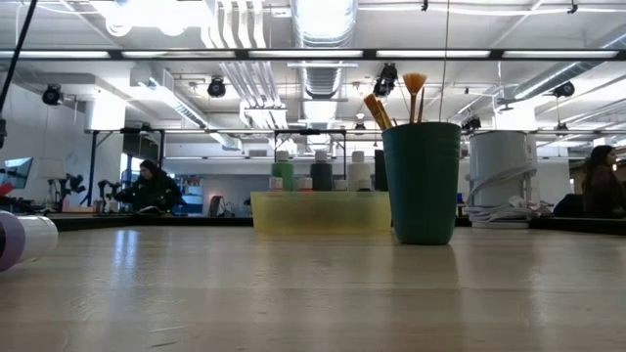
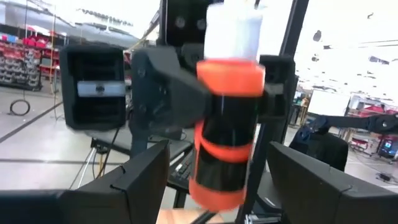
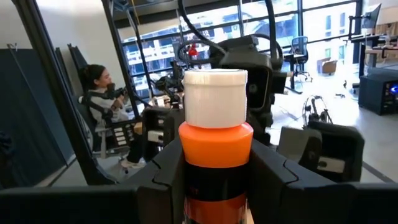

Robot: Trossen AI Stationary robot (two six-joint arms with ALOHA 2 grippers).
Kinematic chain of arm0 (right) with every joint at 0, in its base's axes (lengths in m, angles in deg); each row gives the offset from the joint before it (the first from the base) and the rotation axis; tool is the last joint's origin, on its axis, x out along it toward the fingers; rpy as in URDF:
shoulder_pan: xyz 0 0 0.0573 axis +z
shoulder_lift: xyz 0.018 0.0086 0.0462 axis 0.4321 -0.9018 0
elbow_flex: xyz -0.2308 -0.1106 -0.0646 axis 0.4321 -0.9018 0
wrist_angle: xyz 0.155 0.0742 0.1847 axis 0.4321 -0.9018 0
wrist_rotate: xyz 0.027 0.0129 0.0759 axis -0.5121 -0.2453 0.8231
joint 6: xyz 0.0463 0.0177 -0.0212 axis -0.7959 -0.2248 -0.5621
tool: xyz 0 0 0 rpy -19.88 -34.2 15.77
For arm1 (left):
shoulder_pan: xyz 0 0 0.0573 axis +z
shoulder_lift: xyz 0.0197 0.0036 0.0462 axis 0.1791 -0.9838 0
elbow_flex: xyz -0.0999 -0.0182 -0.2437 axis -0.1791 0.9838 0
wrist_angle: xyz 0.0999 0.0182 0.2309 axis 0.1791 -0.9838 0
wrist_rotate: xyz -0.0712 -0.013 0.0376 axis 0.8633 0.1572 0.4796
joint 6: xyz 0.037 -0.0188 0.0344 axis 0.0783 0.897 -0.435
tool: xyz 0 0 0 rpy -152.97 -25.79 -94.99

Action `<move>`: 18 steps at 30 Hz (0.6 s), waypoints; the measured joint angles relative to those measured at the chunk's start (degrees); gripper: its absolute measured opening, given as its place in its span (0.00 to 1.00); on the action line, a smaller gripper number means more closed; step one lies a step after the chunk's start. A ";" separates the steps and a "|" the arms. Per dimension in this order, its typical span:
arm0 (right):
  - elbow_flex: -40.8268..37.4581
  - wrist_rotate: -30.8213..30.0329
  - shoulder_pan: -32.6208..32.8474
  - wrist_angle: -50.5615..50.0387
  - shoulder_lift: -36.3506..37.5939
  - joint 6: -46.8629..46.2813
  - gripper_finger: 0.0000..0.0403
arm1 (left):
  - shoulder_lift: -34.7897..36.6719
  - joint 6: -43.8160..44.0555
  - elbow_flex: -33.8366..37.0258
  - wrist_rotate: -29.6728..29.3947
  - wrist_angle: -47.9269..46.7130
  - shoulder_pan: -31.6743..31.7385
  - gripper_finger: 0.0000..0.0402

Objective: Pick & Place Paint Supplies
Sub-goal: Put the orange paint bottle into the yellow bin

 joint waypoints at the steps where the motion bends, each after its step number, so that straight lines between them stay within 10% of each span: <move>1: 0.00 0.00 0.00 0.01 -0.03 0.00 0.28 | -0.23 0.00 -0.61 0.17 0.09 0.00 0.68; 18: 0.00 0.02 0.00 0.09 -0.11 0.33 0.28 | -4.00 1.69 -3.39 2.44 1.84 -1.09 0.68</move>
